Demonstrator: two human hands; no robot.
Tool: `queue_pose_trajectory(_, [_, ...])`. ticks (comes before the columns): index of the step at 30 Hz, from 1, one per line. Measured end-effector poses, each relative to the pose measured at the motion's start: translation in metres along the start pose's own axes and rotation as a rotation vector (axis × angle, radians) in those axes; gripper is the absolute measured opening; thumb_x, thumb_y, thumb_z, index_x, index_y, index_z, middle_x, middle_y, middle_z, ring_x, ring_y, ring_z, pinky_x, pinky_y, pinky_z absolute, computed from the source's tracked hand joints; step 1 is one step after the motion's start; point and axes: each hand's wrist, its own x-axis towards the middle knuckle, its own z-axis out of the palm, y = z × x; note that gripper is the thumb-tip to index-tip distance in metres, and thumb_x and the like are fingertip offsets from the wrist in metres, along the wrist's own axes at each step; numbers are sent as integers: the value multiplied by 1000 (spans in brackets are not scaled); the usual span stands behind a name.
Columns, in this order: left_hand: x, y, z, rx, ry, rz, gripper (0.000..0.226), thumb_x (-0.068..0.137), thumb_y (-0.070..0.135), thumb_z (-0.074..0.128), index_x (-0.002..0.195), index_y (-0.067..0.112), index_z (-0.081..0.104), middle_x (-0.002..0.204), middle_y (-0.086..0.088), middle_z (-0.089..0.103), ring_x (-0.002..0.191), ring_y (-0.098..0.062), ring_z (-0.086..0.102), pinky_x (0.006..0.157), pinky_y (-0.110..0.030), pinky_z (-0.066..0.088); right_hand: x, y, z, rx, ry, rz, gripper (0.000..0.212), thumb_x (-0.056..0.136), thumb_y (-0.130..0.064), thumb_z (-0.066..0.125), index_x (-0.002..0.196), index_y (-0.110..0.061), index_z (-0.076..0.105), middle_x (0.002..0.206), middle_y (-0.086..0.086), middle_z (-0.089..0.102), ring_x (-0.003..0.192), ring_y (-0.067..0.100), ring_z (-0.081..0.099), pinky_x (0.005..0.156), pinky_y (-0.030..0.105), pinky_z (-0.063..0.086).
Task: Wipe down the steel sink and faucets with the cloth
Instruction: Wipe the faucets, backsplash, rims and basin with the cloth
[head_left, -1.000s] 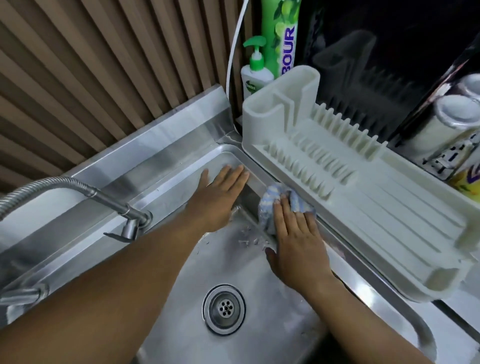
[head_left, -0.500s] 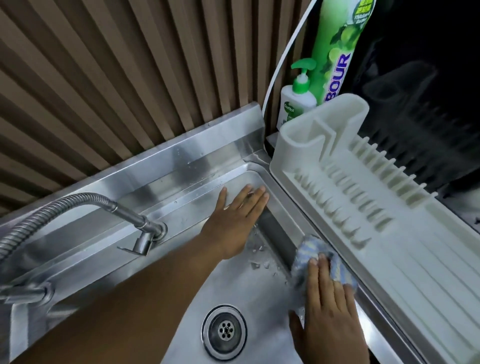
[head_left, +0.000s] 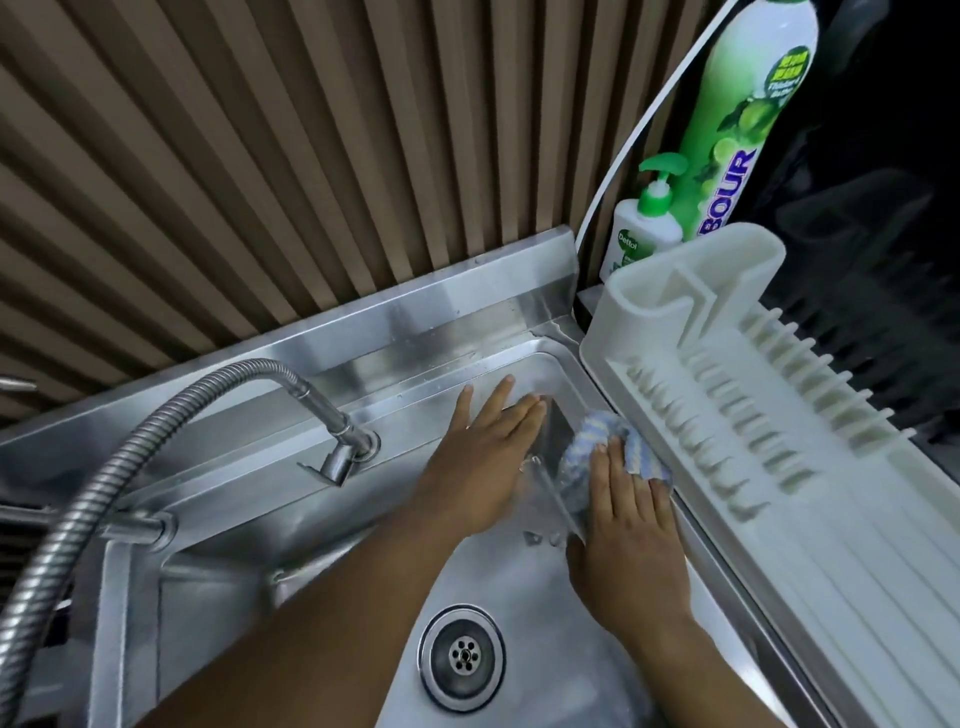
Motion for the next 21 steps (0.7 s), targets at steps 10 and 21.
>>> queue_pose_trajectory(10, [-91,-27,-35,-385,1099,-795,20,80,21,64,96,10,64,98,-6,61,94,-29,52,83,-40,41,69,-38,9,3,21,52,106,61,-31,85,148,6,38,150,24,44,127,44,52,111,50,19])
queue_pose_trajectory(21, [-100,-63,-17,-687,537,-922,24,94,50,55,111,34,61,105,11,70,104,-20,64,84,-36,47,131,-74,2,-39,-20,-8,109,85,-54,63,157,-3,-1,166,17,5,152,35,9,124,48,4])
